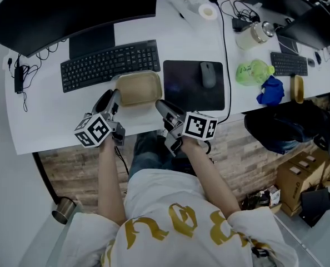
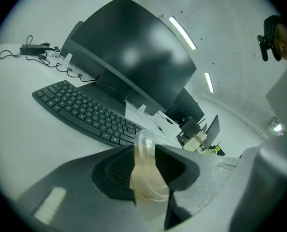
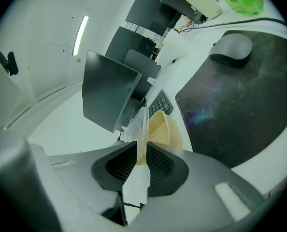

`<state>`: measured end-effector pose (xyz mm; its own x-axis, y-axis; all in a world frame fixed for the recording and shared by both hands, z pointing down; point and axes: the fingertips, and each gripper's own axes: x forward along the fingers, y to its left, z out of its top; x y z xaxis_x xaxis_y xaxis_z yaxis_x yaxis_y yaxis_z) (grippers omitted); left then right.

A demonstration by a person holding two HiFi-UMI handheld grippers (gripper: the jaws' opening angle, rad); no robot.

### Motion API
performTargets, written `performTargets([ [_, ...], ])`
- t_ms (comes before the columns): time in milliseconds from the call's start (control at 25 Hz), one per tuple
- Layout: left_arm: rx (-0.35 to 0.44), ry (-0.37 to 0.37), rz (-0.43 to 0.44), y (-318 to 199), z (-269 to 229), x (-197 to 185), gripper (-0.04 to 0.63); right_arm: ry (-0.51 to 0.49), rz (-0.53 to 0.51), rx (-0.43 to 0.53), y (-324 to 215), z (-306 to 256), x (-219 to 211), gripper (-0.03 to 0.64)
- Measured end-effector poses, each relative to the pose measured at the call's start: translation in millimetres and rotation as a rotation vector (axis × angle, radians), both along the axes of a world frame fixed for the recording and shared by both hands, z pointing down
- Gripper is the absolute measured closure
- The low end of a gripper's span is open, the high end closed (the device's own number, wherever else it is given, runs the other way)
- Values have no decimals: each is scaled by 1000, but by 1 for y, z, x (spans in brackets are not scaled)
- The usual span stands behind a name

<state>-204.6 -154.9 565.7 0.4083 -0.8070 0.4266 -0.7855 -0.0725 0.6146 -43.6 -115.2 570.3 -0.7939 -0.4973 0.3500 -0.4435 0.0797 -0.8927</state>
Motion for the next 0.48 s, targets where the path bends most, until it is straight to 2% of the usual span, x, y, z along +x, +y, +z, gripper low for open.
performTargets([
  [480,45,4,22,-3,-31,14,472,-31,38,40,-3,-30,13,548],
])
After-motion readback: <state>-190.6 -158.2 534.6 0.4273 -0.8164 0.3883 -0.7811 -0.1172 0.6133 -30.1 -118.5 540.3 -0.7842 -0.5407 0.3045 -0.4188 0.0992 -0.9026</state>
